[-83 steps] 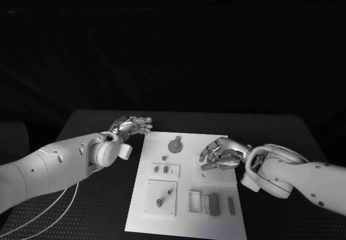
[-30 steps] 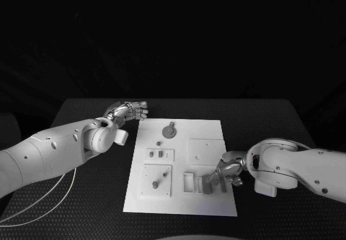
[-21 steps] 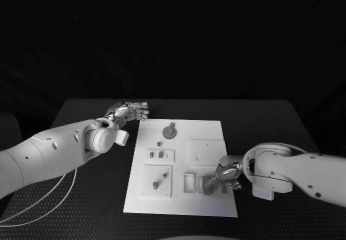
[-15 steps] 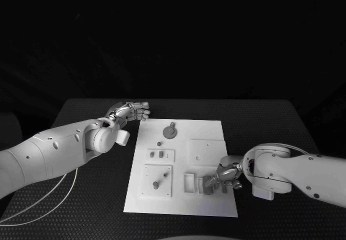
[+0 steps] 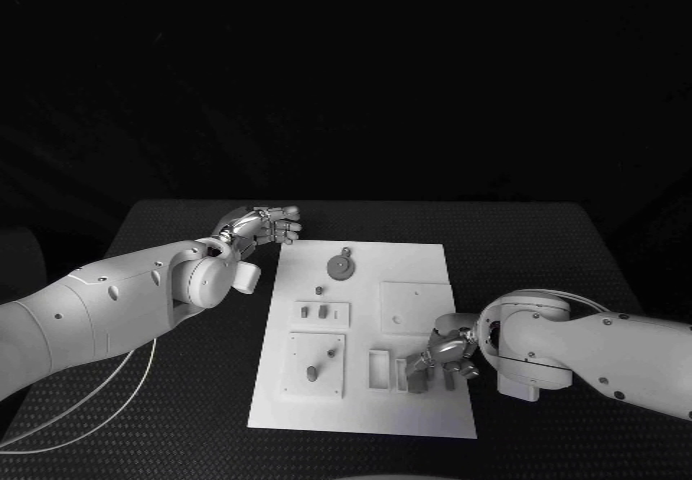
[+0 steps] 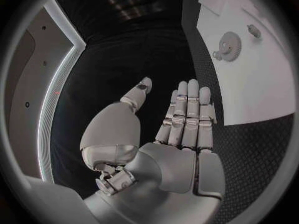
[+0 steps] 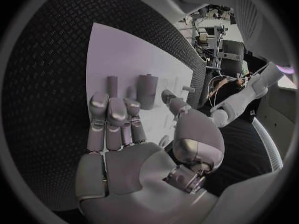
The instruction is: Assemble the parts on the task board
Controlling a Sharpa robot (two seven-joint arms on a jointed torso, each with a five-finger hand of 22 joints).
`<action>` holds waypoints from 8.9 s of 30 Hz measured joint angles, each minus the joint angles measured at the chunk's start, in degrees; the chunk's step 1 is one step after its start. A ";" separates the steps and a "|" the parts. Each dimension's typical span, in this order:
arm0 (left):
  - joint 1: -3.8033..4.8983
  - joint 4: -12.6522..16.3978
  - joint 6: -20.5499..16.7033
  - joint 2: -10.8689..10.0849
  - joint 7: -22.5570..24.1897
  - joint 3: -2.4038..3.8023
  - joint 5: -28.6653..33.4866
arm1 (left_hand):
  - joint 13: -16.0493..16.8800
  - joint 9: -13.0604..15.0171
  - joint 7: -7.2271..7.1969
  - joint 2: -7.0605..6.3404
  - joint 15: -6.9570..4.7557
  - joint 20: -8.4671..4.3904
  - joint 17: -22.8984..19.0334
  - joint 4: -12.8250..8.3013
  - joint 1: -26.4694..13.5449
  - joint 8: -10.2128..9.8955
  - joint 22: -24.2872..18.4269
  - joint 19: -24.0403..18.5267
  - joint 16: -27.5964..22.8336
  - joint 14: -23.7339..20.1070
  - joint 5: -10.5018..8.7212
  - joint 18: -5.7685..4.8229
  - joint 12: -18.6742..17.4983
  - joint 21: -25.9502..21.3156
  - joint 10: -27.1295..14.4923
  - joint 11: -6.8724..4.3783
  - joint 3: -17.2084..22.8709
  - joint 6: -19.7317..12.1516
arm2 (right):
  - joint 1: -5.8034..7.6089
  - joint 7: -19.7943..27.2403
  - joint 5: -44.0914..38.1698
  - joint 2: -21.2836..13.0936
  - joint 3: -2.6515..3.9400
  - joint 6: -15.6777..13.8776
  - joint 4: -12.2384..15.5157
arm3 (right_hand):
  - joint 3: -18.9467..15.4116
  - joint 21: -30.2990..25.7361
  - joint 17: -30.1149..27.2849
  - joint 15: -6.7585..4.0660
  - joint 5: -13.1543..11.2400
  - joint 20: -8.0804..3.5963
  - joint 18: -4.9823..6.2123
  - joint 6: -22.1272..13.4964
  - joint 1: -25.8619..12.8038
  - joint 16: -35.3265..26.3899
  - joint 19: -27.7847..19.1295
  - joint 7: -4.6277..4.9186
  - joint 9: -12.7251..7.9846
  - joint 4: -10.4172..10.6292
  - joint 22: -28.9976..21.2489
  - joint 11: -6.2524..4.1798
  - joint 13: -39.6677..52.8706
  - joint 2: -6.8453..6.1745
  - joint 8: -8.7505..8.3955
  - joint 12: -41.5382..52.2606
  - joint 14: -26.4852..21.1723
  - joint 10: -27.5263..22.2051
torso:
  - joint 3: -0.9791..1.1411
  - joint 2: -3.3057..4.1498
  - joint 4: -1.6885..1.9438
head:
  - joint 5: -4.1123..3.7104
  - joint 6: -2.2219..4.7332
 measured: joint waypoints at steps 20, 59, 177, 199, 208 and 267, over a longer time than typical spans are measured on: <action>0.00 0.14 -0.04 -0.05 0.02 0.00 0.01 | 0.01 0.01 0.00 0.00 0.00 0.00 0.04 0.00 0.00 0.00 -0.01 0.00 -0.23 0.00 0.00 -0.01 0.00 0.00 0.00 0.00 0.00 0.00 | -0.37 0.78 -4.00 0.71 -0.20 -0.35 -0.15 | 2.95 0.43 -0.30 -0.01 -0.01 -0.63 -0.53 1.73 5.88 0.00 0.01 -0.59 0.52 -6.24 -0.46 -0.28 0.29 4.61 0.55 -0.34 0.21 0.49 | -0.07 -0.02 -0.01 | -0.21 0.04; 0.00 0.10 -0.04 -0.29 -0.04 0.00 0.02 | 0.01 -0.03 0.00 0.00 0.00 0.00 0.19 0.00 0.00 0.22 0.01 0.00 -0.23 0.00 0.00 -0.04 0.00 0.01 0.00 0.00 0.00 0.00 | 2.84 -0.36 1.46 -1.79 -0.61 -5.79 3.12 | 7.08 1.28 -0.96 -0.59 -0.21 0.10 -0.58 3.82 6.43 -0.03 0.73 -1.22 0.15 -6.86 -1.13 -1.10 0.23 4.71 0.65 -1.06 1.36 2.73 | -0.15 -0.03 -0.03 | -0.32 0.97; 0.00 0.40 0.11 -0.64 -0.57 -0.01 0.04 | -0.06 -0.16 0.00 0.22 0.00 0.20 0.71 0.24 -0.21 0.46 -0.02 -0.20 -0.67 0.00 0.34 -0.08 0.00 0.04 0.00 0.00 0.24 0.00 | 1.56 2.77 -1.26 5.79 -1.92 -1.55 1.01 | -0.27 2.16 -1.56 -1.43 -0.22 0.01 -0.42 6.63 5.05 -0.27 -0.19 -2.14 0.41 -6.97 -3.22 -1.93 1.55 8.53 0.21 -2.84 1.39 4.78 | -0.11 0.02 -0.05 | 0.99 0.52; 0.01 0.44 0.19 -0.83 -0.76 -0.01 0.04 | -0.06 -0.20 0.00 0.23 0.00 0.20 0.80 0.24 -0.21 0.46 -0.03 -0.20 -0.89 0.00 0.34 -0.08 0.00 -0.16 0.00 0.00 0.24 0.00 | 1.52 2.43 -2.95 6.04 -1.94 -1.39 0.80 | 5.67 3.21 -1.73 -1.38 2.68 0.61 0.07 7.69 7.49 -0.49 0.41 -2.02 -0.94 -11.75 -3.67 -1.72 2.59 7.11 0.20 -3.94 1.98 5.81 | -0.10 0.02 -0.05 | 0.85 0.40; 0.01 0.45 0.22 -0.87 -0.84 -0.01 0.04 | -0.06 -0.20 0.00 0.23 0.00 0.20 0.80 0.24 -0.21 0.45 -0.03 -0.20 -0.89 0.00 0.34 -0.06 0.00 -0.16 0.00 0.00 0.24 0.00 | 1.54 2.68 -2.62 5.81 -1.93 -1.25 0.90 | 0.53 3.21 -1.73 -1.32 0.23 0.62 0.20 7.76 7.19 -0.71 0.42 -2.08 -1.13 -10.97 -4.21 -1.72 3.11 0.62 -0.13 -4.22 2.08 5.81 | -0.09 0.02 -0.06 | 0.83 0.38; 0.01 0.40 0.42 -1.01 -1.07 -0.01 0.03 | -0.05 -0.18 0.00 0.23 0.00 0.20 1.03 0.24 -0.21 0.45 -0.02 -0.20 -0.89 0.00 0.34 0.40 0.00 -0.15 0.00 0.00 0.24 0.00 | 2.11 7.56 -1.23 0.90 -1.88 -4.37 1.96 | 1.58 3.75 -1.68 -1.01 0.23 0.33 0.49 6.67 6.35 -0.92 0.49 -1.66 -1.39 -6.79 -5.47 -1.80 4.82 0.27 -0.74 -5.44 2.22 7.11 | -0.08 0.00 -0.05 | 0.98 0.46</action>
